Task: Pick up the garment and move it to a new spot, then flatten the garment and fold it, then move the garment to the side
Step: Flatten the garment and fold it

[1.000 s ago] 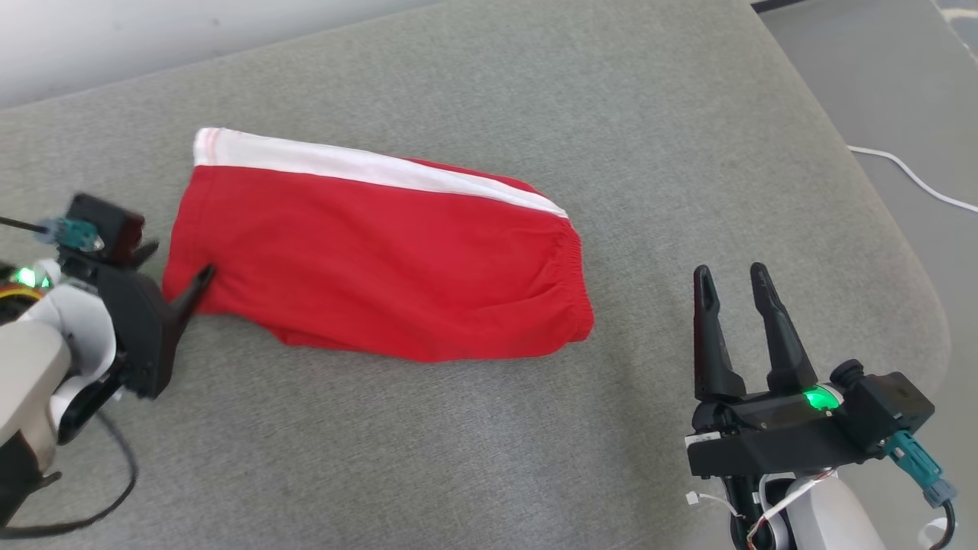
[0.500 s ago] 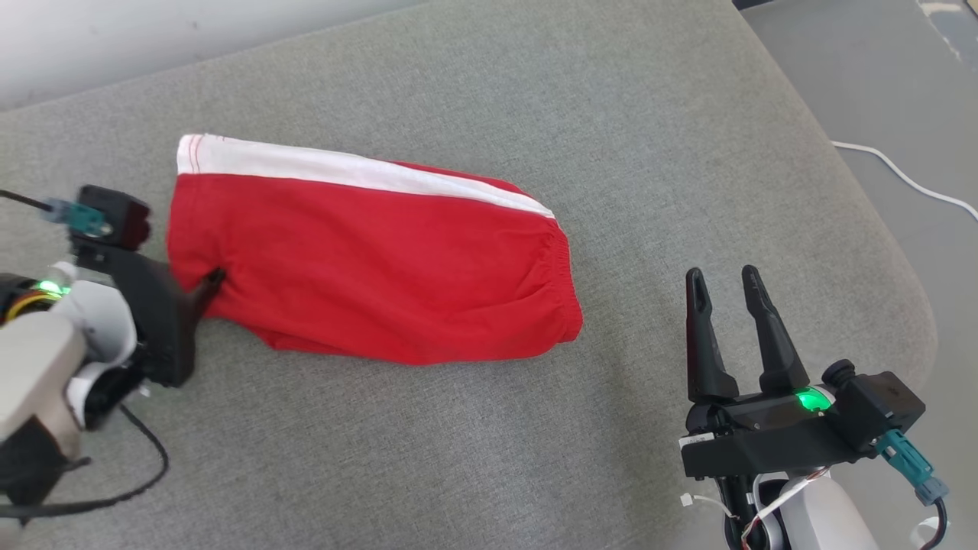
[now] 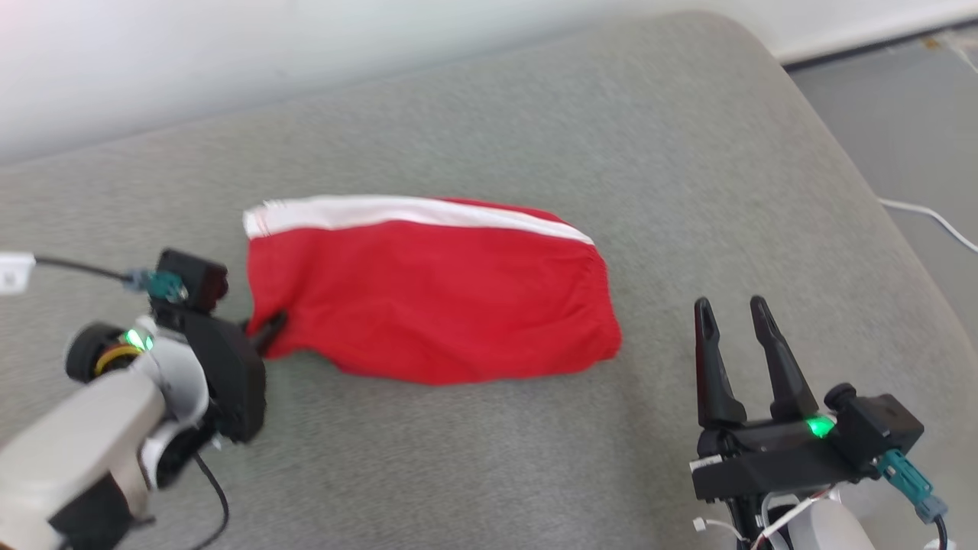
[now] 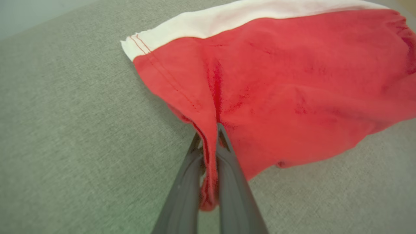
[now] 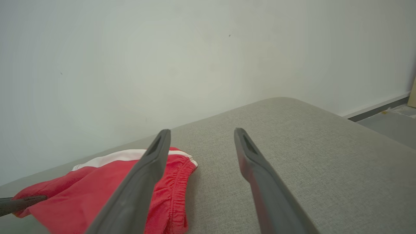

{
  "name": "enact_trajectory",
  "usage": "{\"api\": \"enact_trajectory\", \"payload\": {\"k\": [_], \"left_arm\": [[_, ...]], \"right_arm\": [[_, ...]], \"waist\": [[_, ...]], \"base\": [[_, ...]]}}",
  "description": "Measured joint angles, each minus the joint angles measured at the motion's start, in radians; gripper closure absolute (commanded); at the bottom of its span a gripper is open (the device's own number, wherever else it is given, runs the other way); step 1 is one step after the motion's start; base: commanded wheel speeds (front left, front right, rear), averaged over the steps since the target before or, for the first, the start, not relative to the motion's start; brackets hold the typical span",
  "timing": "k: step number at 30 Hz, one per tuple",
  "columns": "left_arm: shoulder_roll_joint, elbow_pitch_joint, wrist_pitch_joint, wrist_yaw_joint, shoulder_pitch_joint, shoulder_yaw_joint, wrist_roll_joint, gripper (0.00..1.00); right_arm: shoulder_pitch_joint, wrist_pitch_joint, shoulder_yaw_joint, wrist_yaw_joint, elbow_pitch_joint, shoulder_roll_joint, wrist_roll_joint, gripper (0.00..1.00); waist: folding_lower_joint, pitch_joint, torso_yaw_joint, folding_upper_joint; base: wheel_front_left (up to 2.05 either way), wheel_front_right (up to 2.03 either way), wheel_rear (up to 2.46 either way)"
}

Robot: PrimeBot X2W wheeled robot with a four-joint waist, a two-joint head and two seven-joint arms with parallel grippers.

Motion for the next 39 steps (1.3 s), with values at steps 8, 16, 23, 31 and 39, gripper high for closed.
{"api": "enact_trajectory", "payload": {"k": [8,16,23,31,39], "left_arm": [[0.001,-0.151,-0.087,0.096,0.145,0.000,-0.015,1.00],[0.000,-0.285,-0.175,0.193,0.275,-0.012,-0.020,0.68],[-0.036,-0.282,-0.356,0.280,0.337,0.040,0.022,0.00],[-0.067,-0.363,-0.392,0.364,0.424,0.304,0.249,0.00],[-0.091,-0.475,-0.392,0.362,0.624,0.617,0.525,0.00]], "right_arm": [[0.064,0.000,-0.033,0.000,0.016,-0.005,0.000,0.00],[0.113,0.000,-0.061,0.000,0.030,-0.007,-0.002,0.00],[0.110,0.000,-0.054,0.000,0.036,-0.044,-0.033,0.00],[0.124,0.000,-0.123,0.000,0.023,-0.073,-0.036,0.00],[0.146,0.000,-0.138,0.000,0.011,-0.064,-0.052,0.00]], "waist": [[-0.0001,-0.073,0.082,0.0000],[-0.0002,-0.128,0.164,0.0000],[-0.0002,-0.170,0.190,0.0000],[-0.0002,-0.211,0.232,0.0000],[-0.0002,-0.248,0.280,0.0000]], "base": [[0.00,0.00,0.00],[0.00,0.00,0.00],[0.00,0.00,0.00],[0.00,0.00,0.00],[0.00,0.00,0.00]]}}
